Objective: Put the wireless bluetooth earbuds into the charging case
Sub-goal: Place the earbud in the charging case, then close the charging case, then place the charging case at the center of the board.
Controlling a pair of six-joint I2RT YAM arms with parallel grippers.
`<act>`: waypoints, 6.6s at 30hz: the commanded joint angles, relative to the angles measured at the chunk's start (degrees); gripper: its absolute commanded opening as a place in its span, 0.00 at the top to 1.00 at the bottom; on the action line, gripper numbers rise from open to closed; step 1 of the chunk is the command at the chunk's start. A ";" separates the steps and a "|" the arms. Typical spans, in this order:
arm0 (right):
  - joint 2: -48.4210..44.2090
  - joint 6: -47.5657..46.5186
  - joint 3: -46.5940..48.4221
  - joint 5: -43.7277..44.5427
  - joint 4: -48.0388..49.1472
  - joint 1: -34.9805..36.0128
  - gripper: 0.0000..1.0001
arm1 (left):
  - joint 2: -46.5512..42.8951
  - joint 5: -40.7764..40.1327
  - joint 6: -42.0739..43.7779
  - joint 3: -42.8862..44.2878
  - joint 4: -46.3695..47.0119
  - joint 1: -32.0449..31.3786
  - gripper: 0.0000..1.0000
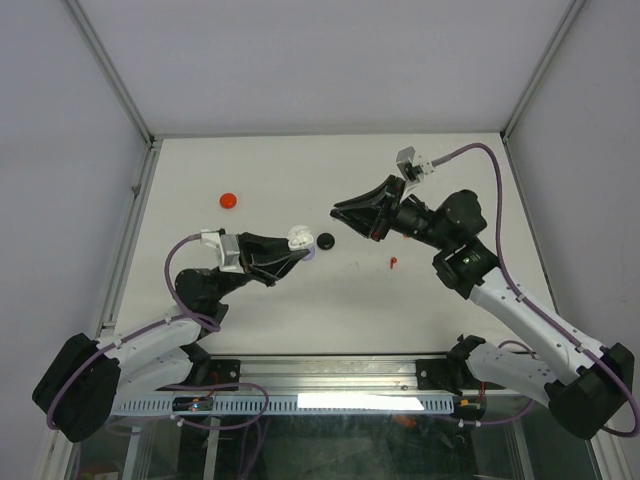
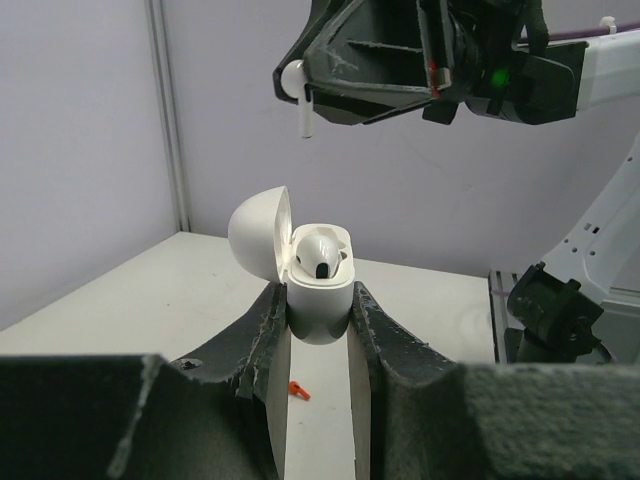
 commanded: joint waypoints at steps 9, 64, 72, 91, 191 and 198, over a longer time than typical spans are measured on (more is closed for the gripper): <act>4.06 3.13 -0.27 -4.48 14.49 8.28 0.87 | 1.97 0.09 -0.21 3.14 5.70 0.50 1.00; 3.44 -5.16 2.79 8.04 -0.61 11.32 0.45 | 1.53 -1.37 -3.39 0.28 4.50 0.44 1.00; 5.31 -7.72 7.76 6.49 -11.19 10.09 0.28 | 0.78 2.24 -4.11 0.30 1.72 0.43 1.00; 11.56 -3.15 10.29 -15.39 -9.18 8.45 0.28 | 3.94 3.57 -6.96 2.85 -2.76 0.43 1.00; -6.11 -17.60 -8.60 32.79 -21.98 7.32 0.23 | 21.85 -44.01 -13.40 36.32 -91.12 11.72 0.01; -6.02 -17.60 -8.63 33.01 -22.41 7.37 0.23 | 25.81 -40.19 -5.37 45.35 -91.05 24.53 0.01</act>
